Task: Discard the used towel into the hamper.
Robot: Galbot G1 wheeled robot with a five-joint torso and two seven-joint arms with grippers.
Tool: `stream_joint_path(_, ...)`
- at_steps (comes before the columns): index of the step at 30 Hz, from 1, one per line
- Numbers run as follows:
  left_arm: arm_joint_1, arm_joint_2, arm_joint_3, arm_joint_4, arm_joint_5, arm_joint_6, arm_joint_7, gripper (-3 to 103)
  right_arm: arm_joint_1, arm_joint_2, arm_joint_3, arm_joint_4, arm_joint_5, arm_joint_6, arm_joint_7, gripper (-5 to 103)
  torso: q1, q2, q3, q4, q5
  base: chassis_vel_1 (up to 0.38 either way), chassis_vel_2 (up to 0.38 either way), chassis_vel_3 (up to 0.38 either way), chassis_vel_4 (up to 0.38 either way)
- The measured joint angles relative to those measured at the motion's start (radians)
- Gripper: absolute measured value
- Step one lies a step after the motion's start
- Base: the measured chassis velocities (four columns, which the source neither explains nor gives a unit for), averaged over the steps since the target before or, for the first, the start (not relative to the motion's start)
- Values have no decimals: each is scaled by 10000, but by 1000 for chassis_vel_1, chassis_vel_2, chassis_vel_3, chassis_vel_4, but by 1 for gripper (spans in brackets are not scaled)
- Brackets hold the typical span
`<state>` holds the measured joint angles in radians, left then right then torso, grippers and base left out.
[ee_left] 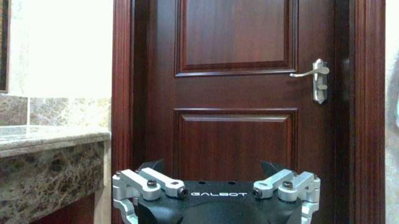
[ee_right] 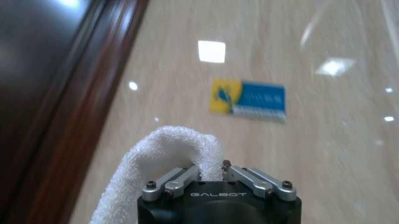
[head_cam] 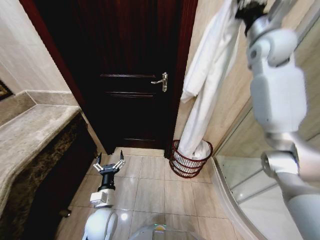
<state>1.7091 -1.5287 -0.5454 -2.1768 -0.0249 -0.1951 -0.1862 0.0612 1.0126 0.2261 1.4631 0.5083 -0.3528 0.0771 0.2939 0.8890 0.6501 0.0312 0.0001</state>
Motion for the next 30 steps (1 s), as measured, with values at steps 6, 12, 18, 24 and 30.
stream_joint_path(6, -23, -24, 232, 112, 149, -8, 0, 100, -1408, -533, 820, 224, -344, 296, -295, 6, 0, 0, 0, -2, 0, 0, 0, 0, 0)
stream_joint_path(12, -13, -39, 279, 212, 167, -92, 4, 100, -2026, -620, 1144, 237, -515, 641, -371, 6, 0, 0, 0, -3, 1, 0, 0, 0, 0)
stream_joint_path(18, -13, -12, 293, 354, 167, -132, 19, 100, -2484, -182, 979, 380, -613, 972, -328, 6, 0, 0, 0, 3, -5, 0, 0, 0, 0)
stream_joint_path(24, -21, 38, 303, 359, 159, -131, 36, 100, -3059, 161, 994, 490, -663, 1080, -275, 6, 1, 0, 1, 3, -1, 0, 0, 0, 0)
stream_joint_path(30, -58, 58, 376, 358, 218, -77, 93, 100, -3983, 504, 1356, 687, -70, 1220, -251, 6, 1, 0, 0, 0, -2, 0, 0, 0, 0)
